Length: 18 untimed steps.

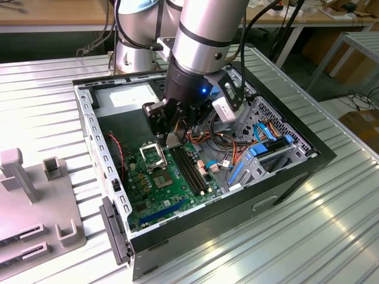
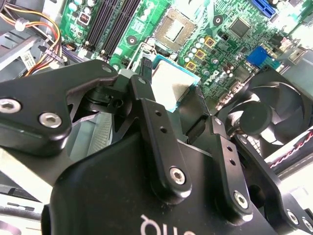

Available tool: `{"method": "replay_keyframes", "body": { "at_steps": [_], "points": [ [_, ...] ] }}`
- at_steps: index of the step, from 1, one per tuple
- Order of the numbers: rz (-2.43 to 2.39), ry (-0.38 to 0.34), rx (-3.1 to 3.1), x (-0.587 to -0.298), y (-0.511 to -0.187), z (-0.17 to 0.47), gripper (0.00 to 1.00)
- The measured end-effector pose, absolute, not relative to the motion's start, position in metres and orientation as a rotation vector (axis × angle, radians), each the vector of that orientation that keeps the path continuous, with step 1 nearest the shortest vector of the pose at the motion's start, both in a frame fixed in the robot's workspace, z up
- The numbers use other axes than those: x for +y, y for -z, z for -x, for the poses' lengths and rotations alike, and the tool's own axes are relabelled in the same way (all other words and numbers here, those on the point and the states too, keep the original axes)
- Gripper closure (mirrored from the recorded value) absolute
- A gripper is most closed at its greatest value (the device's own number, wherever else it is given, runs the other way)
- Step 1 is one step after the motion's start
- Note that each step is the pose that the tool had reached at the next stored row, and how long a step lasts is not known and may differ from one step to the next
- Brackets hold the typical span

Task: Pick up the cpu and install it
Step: 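Place the cpu into insertion slot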

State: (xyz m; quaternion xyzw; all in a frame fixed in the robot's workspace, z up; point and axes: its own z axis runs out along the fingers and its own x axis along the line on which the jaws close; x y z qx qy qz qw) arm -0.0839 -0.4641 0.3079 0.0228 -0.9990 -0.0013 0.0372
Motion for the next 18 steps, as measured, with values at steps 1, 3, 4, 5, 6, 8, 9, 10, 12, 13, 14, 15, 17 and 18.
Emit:
{"method": "replay_keyframes", "body": {
  "at_steps": [1, 3, 4, 5, 6, 8, 9, 10, 12, 13, 14, 15, 17, 18],
  "points": [
    [-0.070, 0.004, -3.066, -0.4643, -0.3072, 0.0839, 0.53],
    [-0.070, 0.004, -3.066, -0.4644, -0.3069, 0.0839, 0.53],
    [-0.070, 0.004, -3.066, -0.4644, -0.3067, 0.0839, 0.53],
    [-0.070, 0.004, -3.066, -0.4644, -0.3066, 0.0839, 0.53],
    [-0.070, 0.004, -3.066, -0.4644, -0.3066, 0.0839, 0.53],
    [-0.070, 0.004, -3.066, -0.4644, -0.3066, 0.0839, 0.53],
    [-0.070, 0.004, -3.066, -0.4644, -0.3066, 0.0839, 0.53],
    [-0.070, 0.004, -3.066, -0.4644, -0.3066, 0.0839, 0.53],
    [-0.070, 0.004, -3.066, -0.4644, -0.3065, 0.0839, 0.53],
    [-0.070, 0.004, -3.066, -0.4644, -0.3065, 0.0839, 0.53],
    [-0.070, 0.004, -3.066, -0.4644, -0.3065, 0.0839, 0.53],
    [-0.070, 0.004, -3.066, -0.4644, -0.3065, 0.0839, 0.53],
    [-0.070, 0.004, -3.066, -0.4644, -0.3065, 0.0839, 0.53],
    [-0.070, 0.004, -3.066, -0.4643, -0.3065, 0.0839, 0.53]
  ]
}}
